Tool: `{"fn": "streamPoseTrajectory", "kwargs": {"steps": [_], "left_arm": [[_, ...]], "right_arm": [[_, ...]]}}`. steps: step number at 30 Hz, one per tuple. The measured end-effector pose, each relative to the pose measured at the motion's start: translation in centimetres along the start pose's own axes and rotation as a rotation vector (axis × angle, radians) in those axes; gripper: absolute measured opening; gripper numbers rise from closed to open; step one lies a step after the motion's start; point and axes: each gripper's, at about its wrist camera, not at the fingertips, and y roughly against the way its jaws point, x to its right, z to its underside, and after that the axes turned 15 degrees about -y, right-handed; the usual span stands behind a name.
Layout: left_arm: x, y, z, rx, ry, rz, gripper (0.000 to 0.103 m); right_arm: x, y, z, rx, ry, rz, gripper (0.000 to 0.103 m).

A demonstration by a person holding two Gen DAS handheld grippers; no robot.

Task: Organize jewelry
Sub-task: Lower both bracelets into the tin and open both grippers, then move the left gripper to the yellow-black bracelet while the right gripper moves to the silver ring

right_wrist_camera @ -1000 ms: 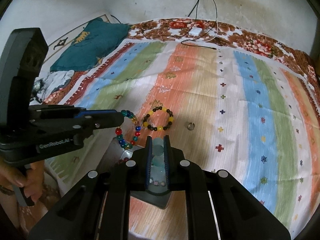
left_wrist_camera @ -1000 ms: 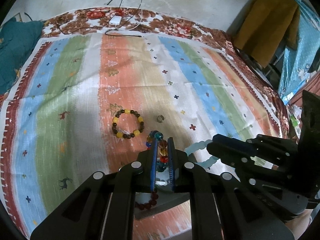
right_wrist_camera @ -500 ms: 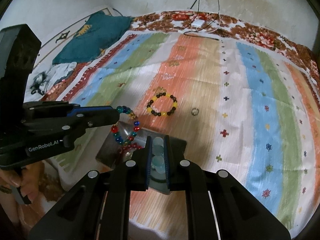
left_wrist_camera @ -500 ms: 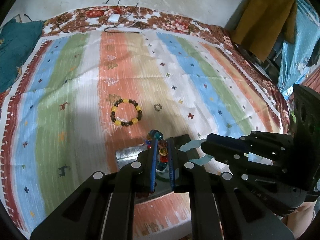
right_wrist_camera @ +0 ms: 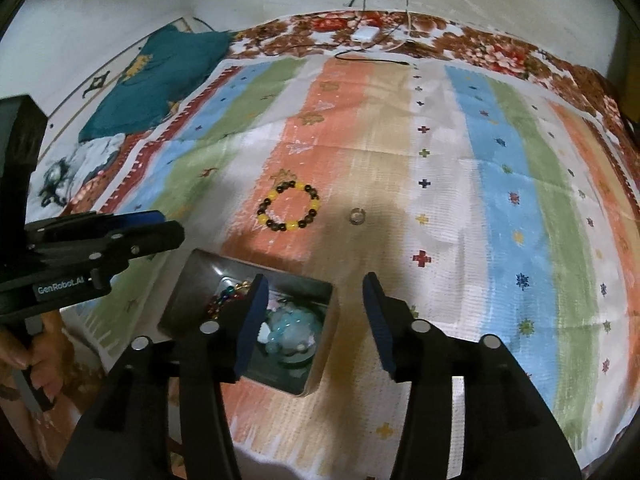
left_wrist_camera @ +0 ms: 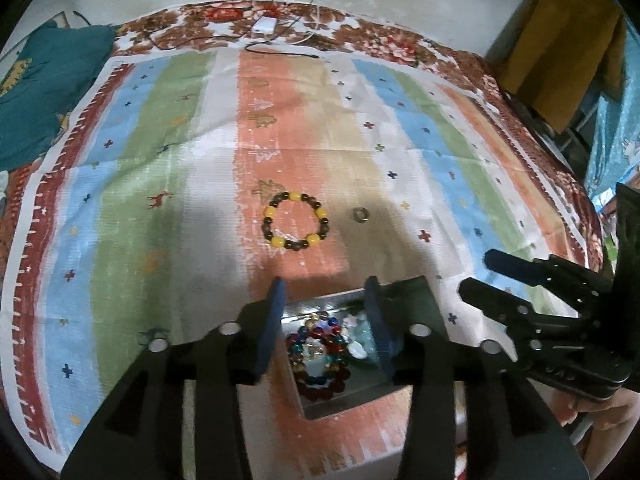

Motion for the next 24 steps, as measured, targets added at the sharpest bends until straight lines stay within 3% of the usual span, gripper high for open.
{"fn": "streamPoseTrajectory", "kwargs": {"steps": [4,11,24], "left_arm": [[-0.7,-0.4,-0.2,-0.010,0.015,-0.013,0.055],[-2.0,-1.5,-0.9,-0.031,0.037,-0.049,0.064],[-3.8,-4.9,-2.3,-0.093,0.073,-0.038,0.069]], "right_arm": [[0.3,-0.5,-0.5,-0.005,-0.009,0.009,0.059],[0.8,-1.2,-1.3,-0.010,-0.030,0.028,0.065],[1.5,-4.1,-3.2,-0.044,-0.063,0.067,0.071]]}}
